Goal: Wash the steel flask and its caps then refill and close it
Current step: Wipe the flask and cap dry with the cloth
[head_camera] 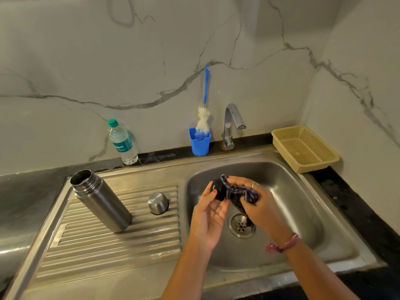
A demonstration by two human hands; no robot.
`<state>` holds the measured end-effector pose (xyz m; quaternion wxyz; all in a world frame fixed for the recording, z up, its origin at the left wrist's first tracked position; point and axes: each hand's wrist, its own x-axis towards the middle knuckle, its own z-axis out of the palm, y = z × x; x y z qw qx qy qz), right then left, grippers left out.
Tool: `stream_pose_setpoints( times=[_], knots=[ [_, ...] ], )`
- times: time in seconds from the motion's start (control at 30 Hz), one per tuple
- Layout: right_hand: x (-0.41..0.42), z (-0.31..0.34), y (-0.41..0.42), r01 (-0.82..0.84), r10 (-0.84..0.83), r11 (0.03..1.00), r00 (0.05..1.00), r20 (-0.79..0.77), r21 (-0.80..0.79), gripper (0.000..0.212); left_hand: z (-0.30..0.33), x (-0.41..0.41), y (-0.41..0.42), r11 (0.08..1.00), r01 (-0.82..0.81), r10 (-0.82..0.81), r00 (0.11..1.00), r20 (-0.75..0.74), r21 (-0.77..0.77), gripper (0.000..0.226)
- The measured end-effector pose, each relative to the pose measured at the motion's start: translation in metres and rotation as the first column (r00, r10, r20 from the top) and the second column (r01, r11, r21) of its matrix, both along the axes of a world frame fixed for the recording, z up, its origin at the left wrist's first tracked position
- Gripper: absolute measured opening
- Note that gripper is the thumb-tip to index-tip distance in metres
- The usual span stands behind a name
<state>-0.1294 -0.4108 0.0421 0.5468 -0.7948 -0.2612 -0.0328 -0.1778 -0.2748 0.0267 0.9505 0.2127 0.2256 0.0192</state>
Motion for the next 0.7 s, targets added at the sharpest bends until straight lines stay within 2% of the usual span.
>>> stream_pose_setpoints(
  times=[0.1, 0.17, 0.23, 0.37, 0.53, 0.6, 0.7],
  knots=[
    [-0.001, 0.006, 0.001, -0.023, 0.022, 1.000, 0.999, -0.045, -0.018, 0.053, 0.000, 0.000, -0.004, 1.000, -0.017, 0.017, 1.000, -0.022, 0.008, 0.047],
    [-0.010, 0.009, 0.004, -0.076, 0.079, 0.994, 0.996, 0.037, -0.075, 0.052, 0.001, 0.002, -0.005, 0.999, -0.032, 0.032, 0.999, -0.013, 0.018, 0.044],
    [-0.012, 0.007, 0.006, -0.090, 0.094, 0.994, 0.993, 0.065, -0.064, 0.052, 0.001, 0.004, -0.004, 0.999, -0.043, 0.043, 0.999, -0.003, 0.016, 0.042],
    [0.003, 0.005, 0.002, 0.046, -0.035, 0.997, 0.984, -0.172, 0.057, 0.052, 0.001, 0.001, -0.006, 0.999, -0.025, 0.026, 0.999, 0.021, -0.034, 0.050],
    [-0.015, 0.009, 0.003, -0.055, 0.056, 0.998, 0.998, 0.024, -0.025, 0.049, 0.002, 0.002, 0.003, 1.000, 0.013, -0.012, 0.998, 0.067, -0.010, 0.042],
    [-0.009, 0.005, 0.000, -0.050, 0.051, 0.999, 0.999, 0.008, -0.014, 0.050, 0.002, 0.003, 0.005, 1.000, 0.021, -0.020, 0.998, 0.066, -0.013, 0.038],
    [-0.003, 0.005, 0.000, -0.011, 0.010, 0.999, 0.999, -0.032, -0.037, 0.051, 0.004, 0.003, -0.002, 1.000, 0.019, -0.020, 0.999, 0.035, 0.005, 0.044]
  ],
)
